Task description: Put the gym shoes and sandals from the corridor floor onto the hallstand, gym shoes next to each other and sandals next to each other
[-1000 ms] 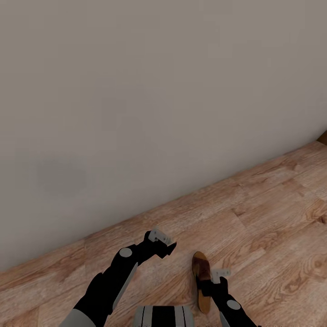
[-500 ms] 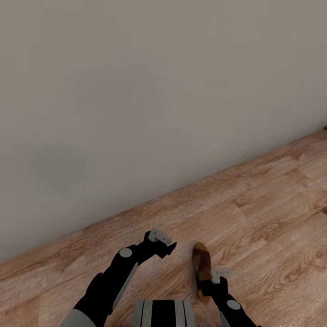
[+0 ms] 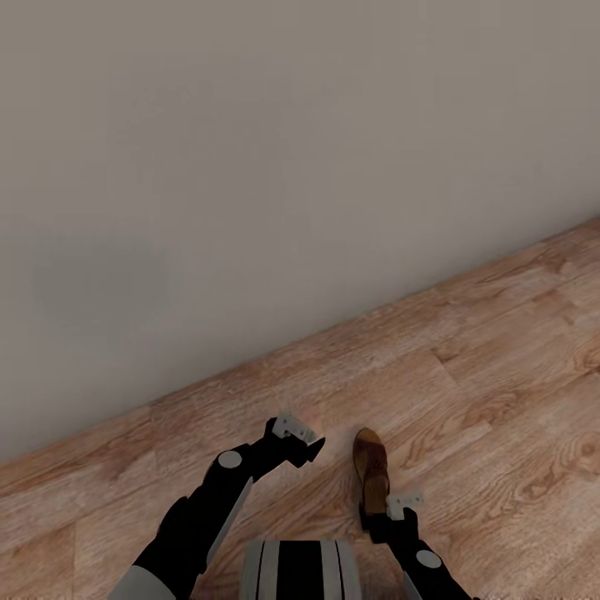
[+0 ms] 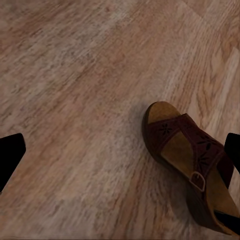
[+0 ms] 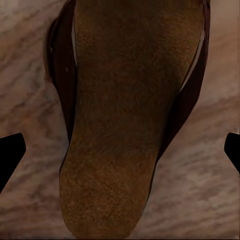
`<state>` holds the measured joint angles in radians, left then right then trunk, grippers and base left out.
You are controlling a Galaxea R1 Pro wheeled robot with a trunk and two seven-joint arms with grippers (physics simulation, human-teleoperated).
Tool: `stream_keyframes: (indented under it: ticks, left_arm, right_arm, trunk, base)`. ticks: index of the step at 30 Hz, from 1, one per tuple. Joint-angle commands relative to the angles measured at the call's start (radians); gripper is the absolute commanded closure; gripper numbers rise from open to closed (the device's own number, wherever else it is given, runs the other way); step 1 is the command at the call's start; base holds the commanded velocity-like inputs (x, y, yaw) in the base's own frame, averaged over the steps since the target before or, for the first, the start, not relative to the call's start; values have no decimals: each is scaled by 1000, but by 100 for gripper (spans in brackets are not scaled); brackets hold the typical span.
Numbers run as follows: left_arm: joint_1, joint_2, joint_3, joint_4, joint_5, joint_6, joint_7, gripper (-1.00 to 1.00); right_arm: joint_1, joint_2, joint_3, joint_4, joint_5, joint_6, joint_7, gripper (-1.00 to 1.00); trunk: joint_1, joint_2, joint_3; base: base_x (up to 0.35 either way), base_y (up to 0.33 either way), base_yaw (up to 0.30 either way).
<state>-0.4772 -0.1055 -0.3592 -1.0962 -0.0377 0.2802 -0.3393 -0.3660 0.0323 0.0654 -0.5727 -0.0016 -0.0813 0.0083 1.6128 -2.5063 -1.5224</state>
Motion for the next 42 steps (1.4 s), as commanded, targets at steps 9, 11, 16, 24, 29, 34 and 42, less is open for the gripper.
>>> stream_keyframes:
  ticks: [9,11,16,24,29,34,42]
  left_arm:
    - [-3,0,1,-3,-4,5,-4,-100]
    - [-3,0,1,-4,-4,5,-4,-100]
    - [-4,0,1,-4,-4,5,-4,-100]
    - [-4,0,2,-4,-4,5,-4,-100]
    - [-4,0,2,-4,-4,5,-4,-100]
    - [-4,0,2,-4,-4,5,-4,-100]
    - [-4,0,1,-4,-4,4,-4,-100]
  right_arm:
    - [-1,0,1,1,0,-3,1,-100]
    - [-1,0,1,0,0,-3,1,-100]
    - [-1,0,1,-3,0,-3,1,-100]
    - [-1,0,1,-4,0,-3,1,-100]
    - [-1,0,1,-3,0,-3,1,-100]
    - [0,0,1,-2,0,-3,1,-100]
    - [-1,0,1,-2,0,-3,1,-100]
  trunk:
    - [4,-2,-50]
    - [5,-3,-61]
    - [6,-3,-76]
    - [6,-3,-77]
    - [6,-3,-77]
    - [6,-3,-77]
    - [7,-4,-98]
  base:
    - [0,0,0]
    - [0,0,0]
    - [0,0,0]
    - [0,0,0]
    - [0,0,0]
    - [0,0,1]
    - [0,0,43]
